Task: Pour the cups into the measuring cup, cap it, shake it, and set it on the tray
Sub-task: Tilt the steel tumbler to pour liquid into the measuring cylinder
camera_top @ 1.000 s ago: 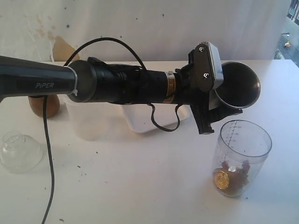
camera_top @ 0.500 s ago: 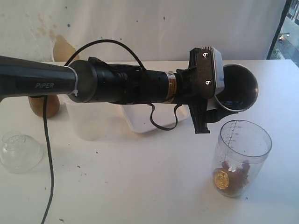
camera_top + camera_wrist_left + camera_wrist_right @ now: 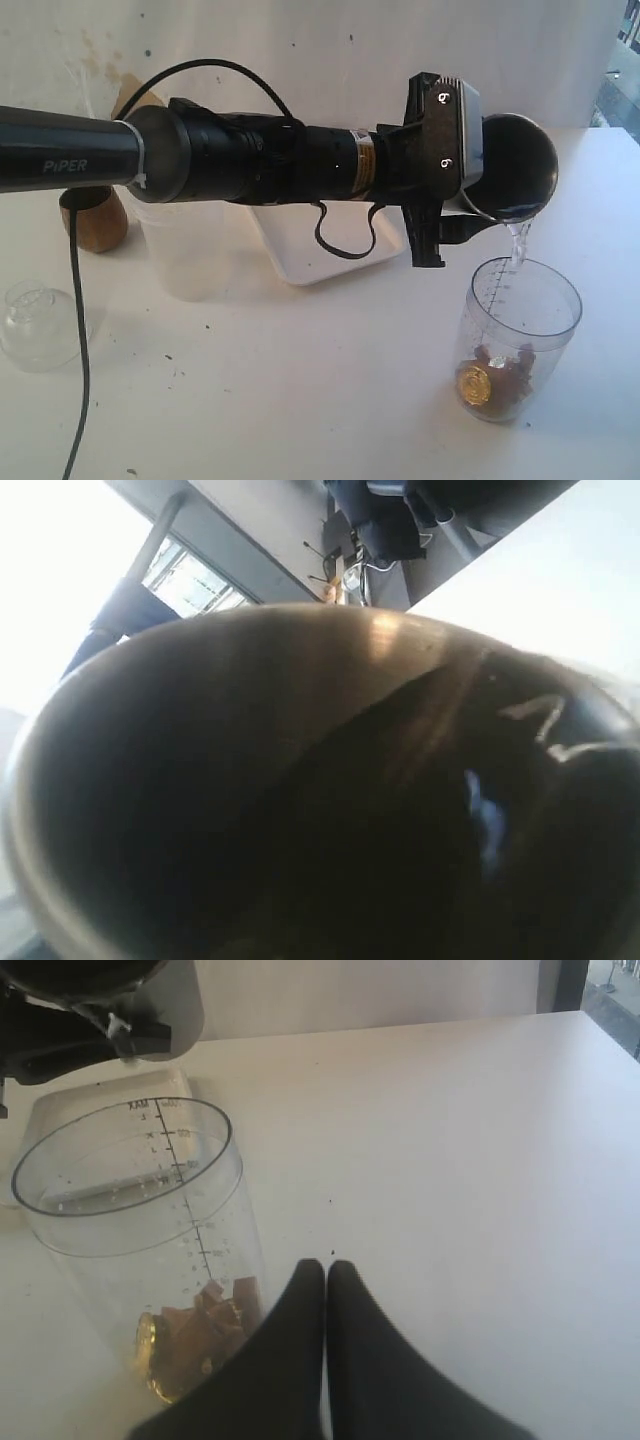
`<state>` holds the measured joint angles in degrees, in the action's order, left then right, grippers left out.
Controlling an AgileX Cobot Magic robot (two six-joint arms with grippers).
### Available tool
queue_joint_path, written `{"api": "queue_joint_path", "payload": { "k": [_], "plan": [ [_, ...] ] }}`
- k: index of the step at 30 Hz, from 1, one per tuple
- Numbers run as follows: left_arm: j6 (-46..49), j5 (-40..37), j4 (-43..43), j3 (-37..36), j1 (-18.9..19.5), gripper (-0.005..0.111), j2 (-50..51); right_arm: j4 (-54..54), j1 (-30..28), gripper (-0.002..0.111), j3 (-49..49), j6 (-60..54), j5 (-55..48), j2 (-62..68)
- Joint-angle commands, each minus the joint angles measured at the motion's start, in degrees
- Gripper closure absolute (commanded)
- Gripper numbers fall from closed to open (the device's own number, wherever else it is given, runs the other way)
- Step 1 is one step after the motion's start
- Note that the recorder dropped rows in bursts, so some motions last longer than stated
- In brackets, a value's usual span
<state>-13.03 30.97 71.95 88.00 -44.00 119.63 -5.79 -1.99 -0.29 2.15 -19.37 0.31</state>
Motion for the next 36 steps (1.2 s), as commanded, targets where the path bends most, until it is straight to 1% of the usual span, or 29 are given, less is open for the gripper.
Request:
{"api": "queue_joint_path", "payload": {
  "k": [1,8,19,36],
  "plan": [
    [2.6,1.4,-0.6,0.8,-0.2,0.107,-2.1,0.0,0.3,0.108,0.3,0.1,0.1,-0.3],
    [7.6,-1.2,-0.4,0.8,-2.1,0.107,-2.1,0.0,0.3,0.108,0.3,0.1,0.1,-0.3],
    [17.5,-1.2,-0.4,0.8,-2.1,0.107,-2.1,0.0,0.3,0.108,0.3,0.1,0.1,-0.3],
    [25.2,-1.2,-0.4,0.8,-2.1,0.107,-2.1,0.0,0.3,0.108,0.3,0.1,0.1,-0.3]
  ]
}}
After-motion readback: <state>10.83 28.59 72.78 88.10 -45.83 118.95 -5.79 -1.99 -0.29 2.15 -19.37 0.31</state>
